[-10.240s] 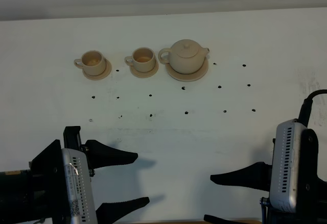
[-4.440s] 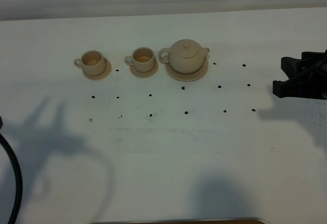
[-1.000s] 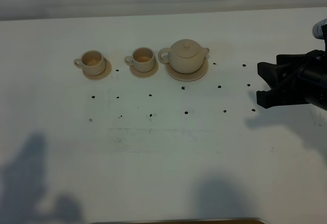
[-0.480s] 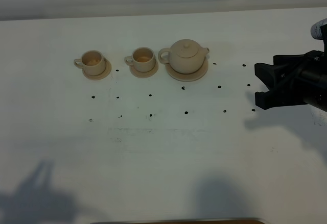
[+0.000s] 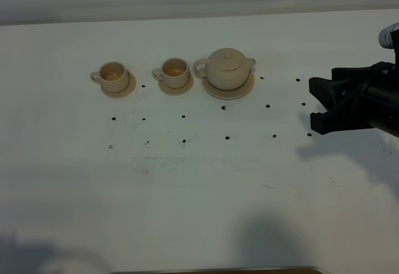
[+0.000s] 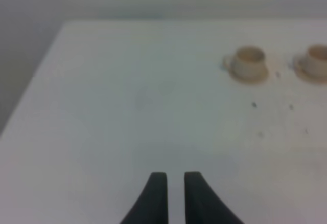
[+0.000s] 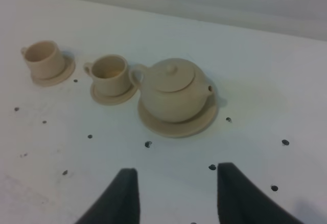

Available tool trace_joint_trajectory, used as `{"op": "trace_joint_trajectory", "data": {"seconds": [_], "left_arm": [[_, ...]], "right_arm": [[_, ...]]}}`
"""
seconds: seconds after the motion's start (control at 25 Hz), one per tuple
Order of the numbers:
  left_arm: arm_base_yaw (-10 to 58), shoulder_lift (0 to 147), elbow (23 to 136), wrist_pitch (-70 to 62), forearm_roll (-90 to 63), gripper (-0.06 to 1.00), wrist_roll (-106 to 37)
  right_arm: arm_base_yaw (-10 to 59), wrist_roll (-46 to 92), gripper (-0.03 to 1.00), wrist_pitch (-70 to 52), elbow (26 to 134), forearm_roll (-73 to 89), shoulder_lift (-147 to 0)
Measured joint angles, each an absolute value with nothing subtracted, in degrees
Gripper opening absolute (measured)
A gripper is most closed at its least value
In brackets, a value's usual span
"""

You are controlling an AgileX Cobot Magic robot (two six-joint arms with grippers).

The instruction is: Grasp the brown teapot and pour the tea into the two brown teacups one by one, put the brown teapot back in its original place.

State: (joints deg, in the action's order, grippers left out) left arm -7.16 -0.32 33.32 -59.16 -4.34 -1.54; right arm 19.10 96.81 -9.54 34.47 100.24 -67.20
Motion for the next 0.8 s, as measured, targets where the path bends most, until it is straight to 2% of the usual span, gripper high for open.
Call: {"op": "trace_joint_trajectory", "data": {"seconds": [0.32, 0.44, 0.8], "left_arm": [[-4.0, -0.4, 26.7, -60.7, -4.0, 0.07, -1.5], [-4.0, -0.4, 26.5, -60.8, -4.0, 0.07, -1.1], [-4.0, -0.4, 26.4, -60.8, -4.0, 0.07, -1.0]], "right_arm": [[19.2, 96.7, 0.37, -7.1, 34.5, 100.1, -67.3], [19.3, 96.9, 0.37, -2.3, 34.6, 100.1, -68.4], [19.4, 97.3, 0.37, -2.5, 38.6, 100.2, -74.7]]}}
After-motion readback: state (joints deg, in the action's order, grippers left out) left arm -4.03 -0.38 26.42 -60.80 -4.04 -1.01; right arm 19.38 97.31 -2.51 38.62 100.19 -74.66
